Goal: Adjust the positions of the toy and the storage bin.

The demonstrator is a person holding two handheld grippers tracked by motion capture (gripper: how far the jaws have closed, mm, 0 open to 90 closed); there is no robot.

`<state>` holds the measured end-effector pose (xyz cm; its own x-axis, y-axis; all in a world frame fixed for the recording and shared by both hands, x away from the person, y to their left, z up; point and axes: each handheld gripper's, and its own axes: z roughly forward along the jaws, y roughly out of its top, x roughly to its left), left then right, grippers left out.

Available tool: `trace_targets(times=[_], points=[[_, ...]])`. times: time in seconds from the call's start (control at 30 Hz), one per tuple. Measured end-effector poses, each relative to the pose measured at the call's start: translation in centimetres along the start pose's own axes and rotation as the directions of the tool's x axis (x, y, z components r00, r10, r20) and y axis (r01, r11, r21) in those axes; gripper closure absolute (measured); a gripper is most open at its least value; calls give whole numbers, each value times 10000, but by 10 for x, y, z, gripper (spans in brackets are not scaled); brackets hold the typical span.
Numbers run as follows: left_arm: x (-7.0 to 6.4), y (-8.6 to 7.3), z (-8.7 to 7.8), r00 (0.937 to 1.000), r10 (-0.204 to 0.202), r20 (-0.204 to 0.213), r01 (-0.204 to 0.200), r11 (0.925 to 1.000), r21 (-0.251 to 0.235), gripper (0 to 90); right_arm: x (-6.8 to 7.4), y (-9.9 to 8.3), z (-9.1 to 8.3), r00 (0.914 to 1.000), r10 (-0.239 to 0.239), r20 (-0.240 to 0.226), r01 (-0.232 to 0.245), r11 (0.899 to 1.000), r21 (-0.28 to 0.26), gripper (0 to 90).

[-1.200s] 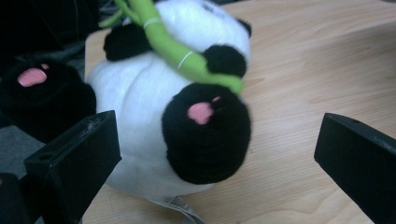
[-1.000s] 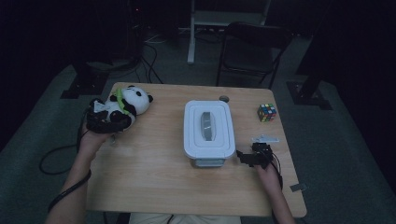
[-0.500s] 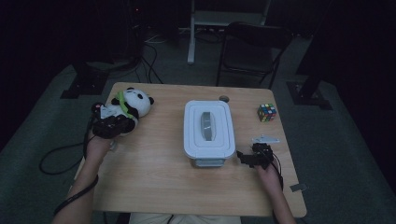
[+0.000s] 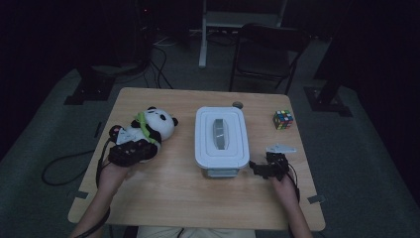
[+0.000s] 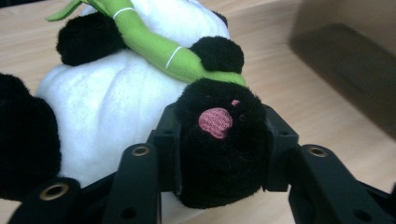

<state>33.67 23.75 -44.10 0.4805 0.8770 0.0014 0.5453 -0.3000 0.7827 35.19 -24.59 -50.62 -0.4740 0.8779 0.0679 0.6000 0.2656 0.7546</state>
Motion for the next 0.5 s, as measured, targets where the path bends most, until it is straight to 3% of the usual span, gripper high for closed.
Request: trace_targets(times=[0.17,0.3,0.43,0.5], points=[[-16,1,4,9979,367,530,-369,9993,21,538,2,1,0,10000,-69,-57,69,10000,18,148],[-16,5,13,9980,622,-76,-623,9980,-109,491,4,2,1,9999,-44,-140,44,10000,-13,148],[-5,9,22,9996,131,-236,-138,9994,-325,517,5,3,1,9998,-37,-214,36,10000,-41,148],[-2,11,27,9989,197,-421,-213,9991,-378,530,5,3,1,9997,-32,-234,30,10000,-86,150]])
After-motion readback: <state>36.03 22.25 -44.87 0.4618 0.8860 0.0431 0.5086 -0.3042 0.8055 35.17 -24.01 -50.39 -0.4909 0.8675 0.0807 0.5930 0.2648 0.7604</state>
